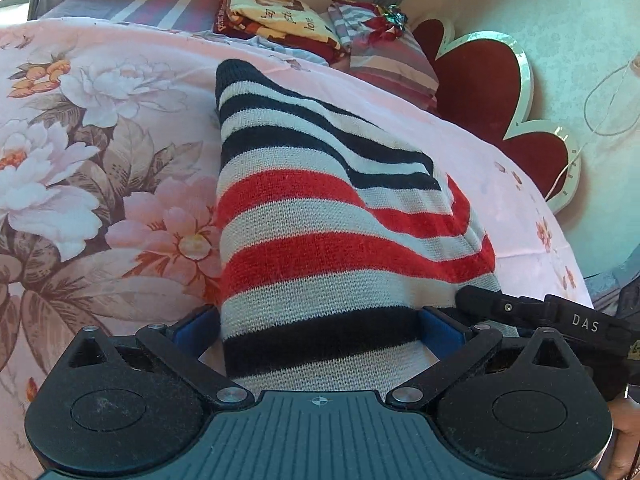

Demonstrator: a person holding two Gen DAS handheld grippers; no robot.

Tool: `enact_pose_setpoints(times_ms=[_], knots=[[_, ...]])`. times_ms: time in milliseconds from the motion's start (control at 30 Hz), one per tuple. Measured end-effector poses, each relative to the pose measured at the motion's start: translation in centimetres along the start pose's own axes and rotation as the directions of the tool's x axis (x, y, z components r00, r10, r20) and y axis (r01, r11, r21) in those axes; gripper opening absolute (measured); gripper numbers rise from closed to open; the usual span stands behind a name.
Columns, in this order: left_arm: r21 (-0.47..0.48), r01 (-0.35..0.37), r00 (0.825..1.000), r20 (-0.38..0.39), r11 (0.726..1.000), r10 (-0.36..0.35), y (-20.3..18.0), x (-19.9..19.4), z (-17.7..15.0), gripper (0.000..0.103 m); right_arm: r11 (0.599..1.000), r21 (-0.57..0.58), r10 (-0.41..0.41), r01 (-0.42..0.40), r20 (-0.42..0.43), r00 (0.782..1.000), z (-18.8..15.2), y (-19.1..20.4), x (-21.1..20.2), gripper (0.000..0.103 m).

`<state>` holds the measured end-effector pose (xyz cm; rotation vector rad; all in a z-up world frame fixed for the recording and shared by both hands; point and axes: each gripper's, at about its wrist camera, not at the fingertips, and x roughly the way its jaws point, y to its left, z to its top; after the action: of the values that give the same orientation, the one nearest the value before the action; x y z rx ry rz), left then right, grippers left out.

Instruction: Fold small clothes

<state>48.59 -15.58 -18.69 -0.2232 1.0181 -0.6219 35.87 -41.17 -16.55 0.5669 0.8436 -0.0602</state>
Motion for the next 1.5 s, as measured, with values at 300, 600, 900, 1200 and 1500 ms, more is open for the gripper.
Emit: enact_pose_setpoints(times_ms=[300, 600, 900, 1200, 1500], knots=[[-0.042, 0.094, 0.996, 0.003, 0.995, -0.094, 0.0, 0.4, 0.5, 0.082, 0.992, -0.005, 0.125, -0.125, -0.025, 0.992, 0.6, 0.4, 1.1, 0.046], [-0.014, 0.070, 0.996, 0.049, 0.997, -0.069, -1.9, 0.0, 0.6, 0.067, 0.991, 0.034, 0.130, -0.130, 0.020, 0.991, -0.1, 0.7, 0.3, 0.036], [0.051, 0.072, 0.991, 0.111, 0.996, -0.077, -1.8, -6.6, 0.8, 0.063, 0.976, 0.028, 0.213, -0.215, 0.065, 0.975, -1.5, 4.5, -3.6, 0.034], [0.027, -0.057, 0.979, 0.196, 0.998, 0.051, 5.4, -16.2, 0.9, 0.063, 0.940, -0.027, 0.342, -0.341, 0.042, 0.939, -2.8, 13.7, -2.8, 0.034], [-0.002, -0.133, 0.962, 0.242, 0.991, 0.130, 18.6, -22.9, 1.7, 0.063, 0.912, -0.028, 0.410, -0.409, 0.025, 0.912, -6.3, 25.8, 2.7, 0.034]])
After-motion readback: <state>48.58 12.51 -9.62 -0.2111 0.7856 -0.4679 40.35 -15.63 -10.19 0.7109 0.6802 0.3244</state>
